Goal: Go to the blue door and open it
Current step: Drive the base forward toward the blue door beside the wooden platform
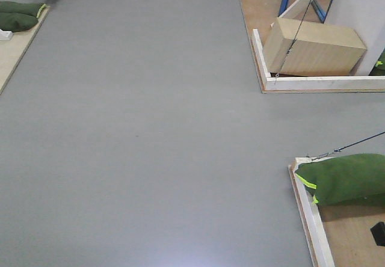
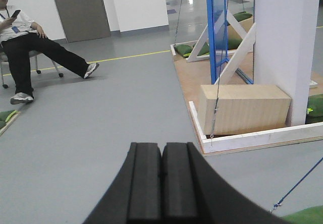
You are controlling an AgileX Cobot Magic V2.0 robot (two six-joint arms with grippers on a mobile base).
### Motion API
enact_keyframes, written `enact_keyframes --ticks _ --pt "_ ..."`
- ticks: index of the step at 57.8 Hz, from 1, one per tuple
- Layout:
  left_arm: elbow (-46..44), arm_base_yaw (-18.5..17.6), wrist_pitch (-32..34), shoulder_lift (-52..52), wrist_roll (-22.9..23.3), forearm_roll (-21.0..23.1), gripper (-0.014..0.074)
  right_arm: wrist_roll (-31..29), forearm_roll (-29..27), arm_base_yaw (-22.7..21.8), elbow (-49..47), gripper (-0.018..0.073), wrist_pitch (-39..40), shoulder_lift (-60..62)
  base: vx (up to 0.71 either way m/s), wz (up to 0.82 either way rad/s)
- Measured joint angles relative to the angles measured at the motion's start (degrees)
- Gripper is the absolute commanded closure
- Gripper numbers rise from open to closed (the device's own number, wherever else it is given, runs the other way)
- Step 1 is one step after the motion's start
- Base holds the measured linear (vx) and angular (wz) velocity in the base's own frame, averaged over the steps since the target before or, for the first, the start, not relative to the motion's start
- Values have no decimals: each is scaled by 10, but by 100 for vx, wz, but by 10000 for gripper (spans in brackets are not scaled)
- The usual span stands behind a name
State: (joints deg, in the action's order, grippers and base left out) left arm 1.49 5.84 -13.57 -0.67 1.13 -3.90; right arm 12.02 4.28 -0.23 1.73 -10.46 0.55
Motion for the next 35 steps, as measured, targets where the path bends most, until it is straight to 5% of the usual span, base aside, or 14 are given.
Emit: enact_keyframes --ticks 35 --pt "0 0 0 0 0 0 524 0 0 0 0 548 -1 0 0 0"
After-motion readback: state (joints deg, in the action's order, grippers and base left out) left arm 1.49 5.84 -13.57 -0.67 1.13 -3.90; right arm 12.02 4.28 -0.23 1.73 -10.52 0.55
